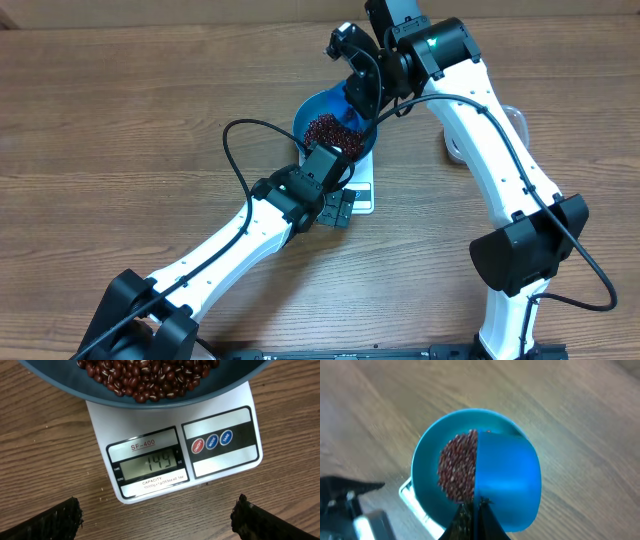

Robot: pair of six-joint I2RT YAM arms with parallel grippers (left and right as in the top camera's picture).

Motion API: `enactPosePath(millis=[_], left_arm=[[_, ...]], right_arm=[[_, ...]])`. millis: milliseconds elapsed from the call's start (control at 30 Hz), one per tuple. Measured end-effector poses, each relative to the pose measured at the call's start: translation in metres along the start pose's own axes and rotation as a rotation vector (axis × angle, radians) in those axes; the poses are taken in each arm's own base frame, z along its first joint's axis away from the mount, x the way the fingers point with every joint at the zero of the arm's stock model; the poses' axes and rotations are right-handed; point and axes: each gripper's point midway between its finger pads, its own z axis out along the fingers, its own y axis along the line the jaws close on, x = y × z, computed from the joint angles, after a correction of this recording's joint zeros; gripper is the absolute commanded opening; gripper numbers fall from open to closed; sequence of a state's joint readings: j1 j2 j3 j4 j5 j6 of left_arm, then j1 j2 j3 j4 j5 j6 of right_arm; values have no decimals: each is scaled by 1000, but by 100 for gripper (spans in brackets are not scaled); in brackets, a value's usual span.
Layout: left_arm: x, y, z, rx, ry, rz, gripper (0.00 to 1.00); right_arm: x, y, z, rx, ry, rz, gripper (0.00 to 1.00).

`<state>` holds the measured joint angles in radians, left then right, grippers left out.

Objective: Scoop item into bowl and weigh 150g on scale
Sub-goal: 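Hold the scoop over the bowl and shake small amounts of beans out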

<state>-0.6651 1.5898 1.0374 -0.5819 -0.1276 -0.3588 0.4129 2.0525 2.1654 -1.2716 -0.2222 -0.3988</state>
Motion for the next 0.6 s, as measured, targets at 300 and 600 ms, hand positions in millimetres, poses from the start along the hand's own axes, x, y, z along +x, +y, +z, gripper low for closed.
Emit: enactPosePath(millis=[300, 600], left_arm=[[0, 0, 0, 0, 0, 0, 100], [0, 0, 0, 0, 0, 0, 100]], right_arm=[[-2, -9, -1, 37, -11, 29, 4], [-3, -9, -1, 37, -12, 30, 4]])
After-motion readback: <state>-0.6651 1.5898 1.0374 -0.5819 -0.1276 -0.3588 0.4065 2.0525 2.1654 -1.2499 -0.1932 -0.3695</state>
